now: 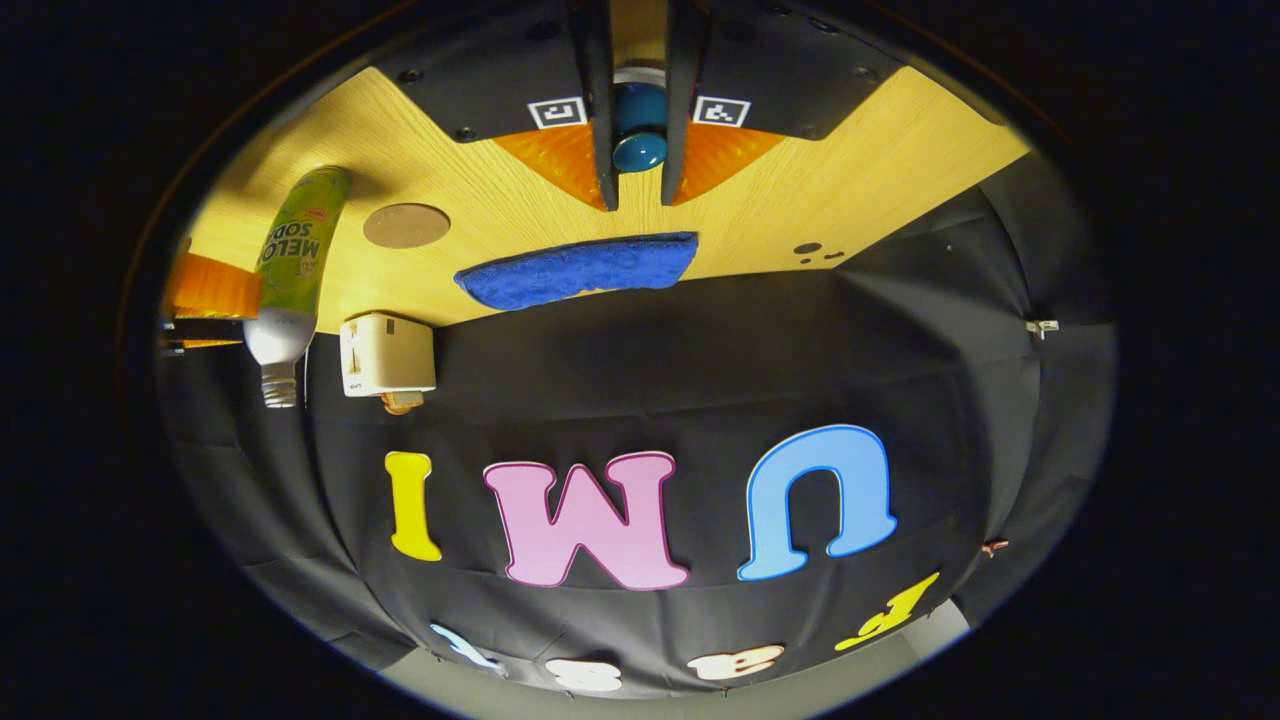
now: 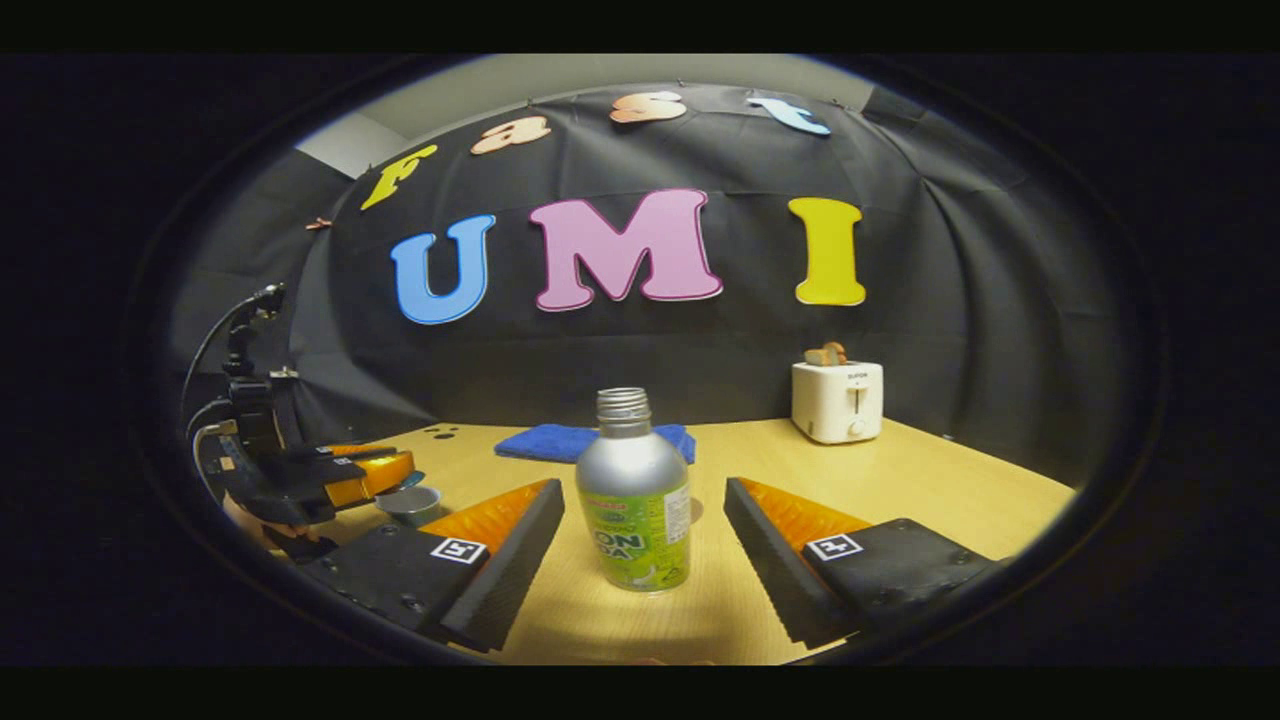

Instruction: Open the teacup lid with one hand, grasp the water bottle and pour water into the teacup with the other hand; after pouring, place the water bottle on the coaster and then close the teacup lid.

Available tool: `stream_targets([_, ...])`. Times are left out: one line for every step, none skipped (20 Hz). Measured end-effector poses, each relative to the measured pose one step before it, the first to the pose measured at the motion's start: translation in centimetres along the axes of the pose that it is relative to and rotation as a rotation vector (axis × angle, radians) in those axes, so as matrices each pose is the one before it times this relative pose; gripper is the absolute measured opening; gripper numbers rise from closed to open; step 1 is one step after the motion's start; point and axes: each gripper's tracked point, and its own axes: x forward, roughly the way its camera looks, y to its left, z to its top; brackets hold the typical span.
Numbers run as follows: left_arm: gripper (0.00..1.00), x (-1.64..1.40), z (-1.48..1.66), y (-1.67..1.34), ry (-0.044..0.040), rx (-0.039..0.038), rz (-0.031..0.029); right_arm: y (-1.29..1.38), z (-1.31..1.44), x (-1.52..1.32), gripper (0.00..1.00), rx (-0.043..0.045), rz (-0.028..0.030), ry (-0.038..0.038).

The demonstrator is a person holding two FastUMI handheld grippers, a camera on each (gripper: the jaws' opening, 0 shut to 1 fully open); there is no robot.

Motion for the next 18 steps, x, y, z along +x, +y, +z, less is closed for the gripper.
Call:
stream_targets([0.24,-0.369,0.110,-0.232,0.00335,-0.02819,-0.01497,0.142,0.176,0.250,1.00,0.00370,0.00342,0.00016])
stream_targets([0.24,-0.180,0.045,-0.087,0.00037,-0.02981,-0.00920,-0.201,0.046,0.421,1.00,-0.00162,-0.00742,0.00008])
stream_targets([0.24,-0.215,0.202,0.333,-0.00094,-0.01966,0.00059,-0.311,-0.172,0.461,1.00,-0.00791,-0.01236,0.00172])
stream_targets([0.25,-0.196,0.139,0.515,-0.00391,-0.00600,0.00995,-0.286,-0.176,0.525,1.00,-0.01077,-0.01415,0.00578])
stream_targets([0.24,-0.193,0.169,0.620,-0.00549,0.00810,0.01443,-0.125,-0.323,0.549,1.00,-0.00689,-0.00727,0.00796])
stream_targets([0.24,-0.290,0.185,0.600,-0.00648,0.01127,0.01423,0.031,-0.333,0.606,1.00,-0.00132,0.00105,0.01088])
stream_targets([0.24,-0.209,0.241,0.417,-0.00930,0.00591,0.00926,0.188,-0.144,0.563,1.00,0.00078,0.00726,0.00832])
stream_targets([0.24,-0.301,0.194,0.211,-0.00836,-0.00078,0.00467,0.217,-0.254,0.613,1.00,-0.00233,0.00480,0.00554])
stream_targets([0.24,-0.310,0.239,0.213,-0.00645,-0.00694,0.00079,-0.098,-0.255,0.691,1.00,-0.00450,-0.00426,0.00896])
stream_targets([0.25,-0.167,0.038,0.271,-0.00494,-0.00916,-0.00051,-0.115,-0.449,0.634,1.00,-0.00503,-0.00786,0.01105])
stream_targets([0.25,-0.160,0.081,0.143,-0.00123,-0.00810,-0.00180,-0.177,-0.325,0.644,1.00,-0.00251,-0.00574,0.00835])
stream_targets([0.24,-0.236,-0.058,0.314,-0.00083,-0.00513,0.00175,-0.150,-0.180,0.552,1.00,-0.00055,-0.00620,0.00751])
stream_targets([0.24,-0.116,-0.047,0.305,-0.00021,-0.00115,0.00420,-0.020,-0.328,0.470,1.00,0.00124,-0.00034,0.00745])
stream_targets([0.24,-0.097,-0.172,0.297,0.00203,-0.00120,0.00305,0.096,-0.286,0.291,1.00,0.00253,0.00076,0.00429])
stream_targets([0.24,-0.057,-0.075,0.195,0.00162,-0.00466,0.00073,-0.206,-0.104,0.184,1.00,0.00342,-0.01181,0.00050])
stream_targets([0.24,-0.051,-0.167,0.214,0.00165,-0.00603,-0.00024,0.051,0.043,0.138,0.99,0.00143,-0.00113,-0.00132])
stream_targets([0.24,-0.068,-0.142,0.115,0.00218,-0.00790,-0.00177,0.216,0.091,0.094,0.98,-0.00008,0.00366,-0.00479])
stream_targets([0.24,-0.008,-0.241,0.088,0.00341,-0.00890,-0.00425,0.106,0.054,0.147,0.93,-0.00653,-0.00576,-0.00422])
